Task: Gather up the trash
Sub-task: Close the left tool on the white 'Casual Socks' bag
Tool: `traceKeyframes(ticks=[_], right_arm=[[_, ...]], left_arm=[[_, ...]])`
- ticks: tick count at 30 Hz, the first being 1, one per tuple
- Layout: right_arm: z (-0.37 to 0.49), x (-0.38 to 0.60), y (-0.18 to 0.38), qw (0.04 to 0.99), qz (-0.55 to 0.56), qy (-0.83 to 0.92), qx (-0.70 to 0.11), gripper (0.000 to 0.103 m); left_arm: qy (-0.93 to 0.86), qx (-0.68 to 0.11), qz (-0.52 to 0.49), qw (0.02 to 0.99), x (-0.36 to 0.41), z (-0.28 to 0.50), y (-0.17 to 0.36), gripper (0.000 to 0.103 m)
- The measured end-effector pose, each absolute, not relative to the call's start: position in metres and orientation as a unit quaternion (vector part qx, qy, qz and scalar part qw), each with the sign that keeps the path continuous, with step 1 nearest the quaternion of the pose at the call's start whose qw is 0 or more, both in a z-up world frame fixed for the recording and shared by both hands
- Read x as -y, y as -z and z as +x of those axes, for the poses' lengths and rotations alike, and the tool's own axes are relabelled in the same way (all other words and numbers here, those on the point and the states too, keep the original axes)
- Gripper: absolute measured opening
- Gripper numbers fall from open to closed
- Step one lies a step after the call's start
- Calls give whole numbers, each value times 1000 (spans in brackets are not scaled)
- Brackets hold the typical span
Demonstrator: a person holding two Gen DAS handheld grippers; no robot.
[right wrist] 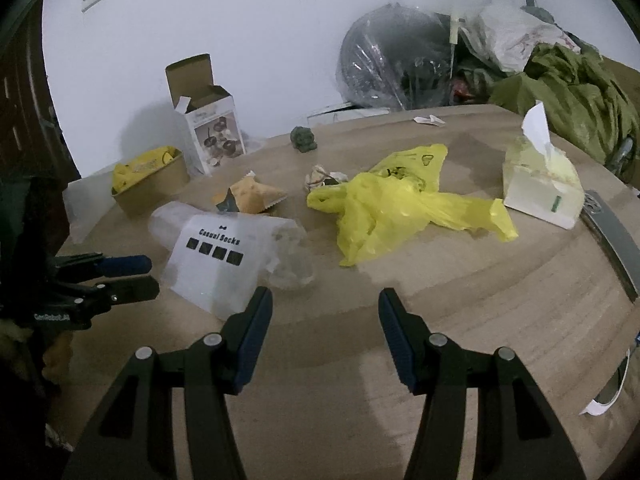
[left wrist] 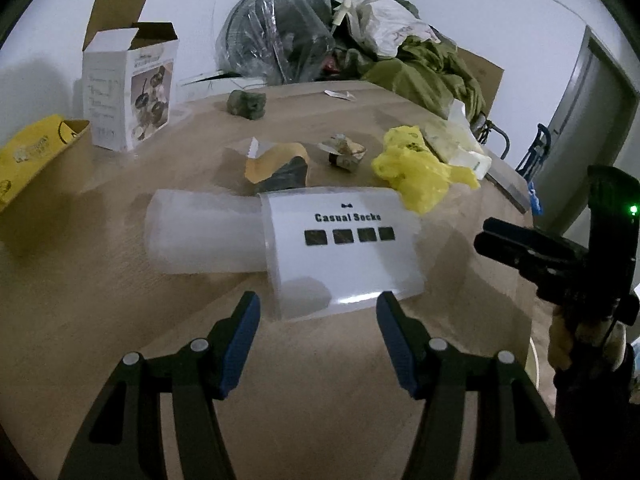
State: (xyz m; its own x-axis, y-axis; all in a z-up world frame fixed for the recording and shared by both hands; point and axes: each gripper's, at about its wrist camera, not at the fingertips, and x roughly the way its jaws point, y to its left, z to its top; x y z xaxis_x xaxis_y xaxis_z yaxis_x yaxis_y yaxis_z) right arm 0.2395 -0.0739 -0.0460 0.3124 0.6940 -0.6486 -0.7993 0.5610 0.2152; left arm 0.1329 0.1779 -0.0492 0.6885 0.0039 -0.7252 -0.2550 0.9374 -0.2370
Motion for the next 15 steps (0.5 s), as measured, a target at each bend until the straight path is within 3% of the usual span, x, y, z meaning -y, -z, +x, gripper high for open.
traceKeyframes(ticks=[8,15], right_arm=[[252,63,51,800,-70,-465,-372,53],[259,52,60,792,-67,-467,-388,53]], left_arm=[[-64,-403,-178,895,-184,150,60,61],[-76,-415,-134,897,-174,161,64,61]])
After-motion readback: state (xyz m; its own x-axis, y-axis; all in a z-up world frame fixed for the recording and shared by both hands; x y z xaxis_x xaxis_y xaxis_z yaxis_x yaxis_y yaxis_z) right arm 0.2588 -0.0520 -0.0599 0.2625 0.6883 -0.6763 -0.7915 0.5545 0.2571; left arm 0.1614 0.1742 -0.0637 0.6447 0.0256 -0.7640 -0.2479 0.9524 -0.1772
